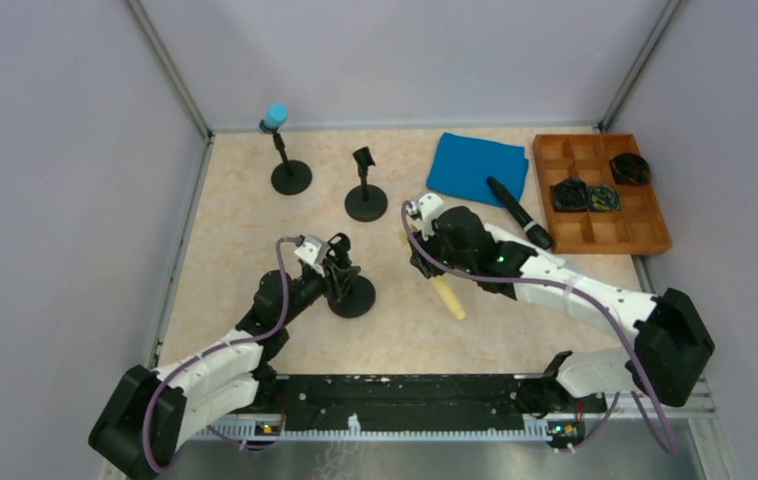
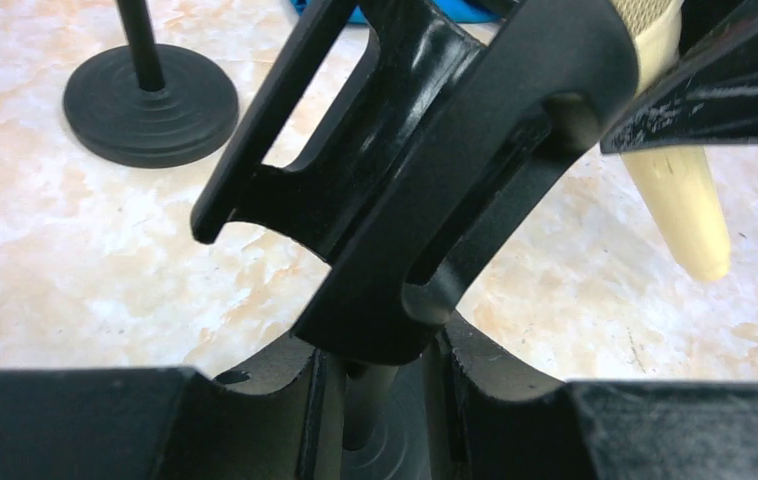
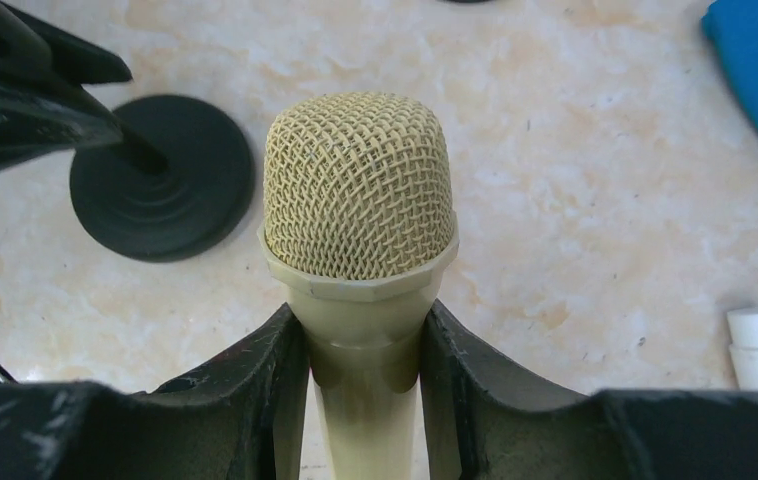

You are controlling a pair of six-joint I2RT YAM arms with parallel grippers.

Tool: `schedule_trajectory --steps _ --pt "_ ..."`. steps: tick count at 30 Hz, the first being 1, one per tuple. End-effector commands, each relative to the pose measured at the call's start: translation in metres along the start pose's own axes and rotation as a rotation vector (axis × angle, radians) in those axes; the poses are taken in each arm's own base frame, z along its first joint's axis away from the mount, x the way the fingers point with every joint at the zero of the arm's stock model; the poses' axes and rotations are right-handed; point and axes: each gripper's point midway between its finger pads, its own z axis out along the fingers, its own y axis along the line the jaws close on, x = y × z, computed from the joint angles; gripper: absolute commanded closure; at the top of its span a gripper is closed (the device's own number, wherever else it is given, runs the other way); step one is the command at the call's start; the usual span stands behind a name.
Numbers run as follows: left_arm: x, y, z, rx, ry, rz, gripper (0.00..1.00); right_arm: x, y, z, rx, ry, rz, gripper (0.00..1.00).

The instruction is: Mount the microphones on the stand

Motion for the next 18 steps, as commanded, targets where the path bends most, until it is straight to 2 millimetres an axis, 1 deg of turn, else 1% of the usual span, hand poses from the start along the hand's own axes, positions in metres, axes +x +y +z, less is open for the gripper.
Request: schedule_trajectory --steps 1,4,9,12,16,18 --pt "-0.054 -0.026 0.01 0.125 -0.149 0.038 1.0 -0.043 -0.005 -0.02 0.029 -0.204 0.035 1.0" --pt "-0.052 -0.03 0.011 0.15 -0.139 0.042 1.0 -0.05 -0.008 -0.029 0.016 -0.236 0.039 1.0" --pt "-0.051 -0.033 0.01 0.175 -0.154 0.042 1.0 -0.051 -0.021 -0.04 0.011 -0.277 0.097 1.0" --pt "-0.05 -0.03 0.012 0.157 -0.155 0.022 1.0 -0.06 -0.024 -0.051 0.008 -0.341 0.095 1.0" --pt "-0.044 -0.027 0.016 0.144 -0.124 0.008 1.0 -0.081 -0.024 -0.075 0.001 -0.529 0.06 1.0" --pt "-0.039 -0.03 0.019 0.166 -0.094 0.011 1.0 -0.09 -0.015 -0.091 -0.049 -0.657 0.019 1.0"
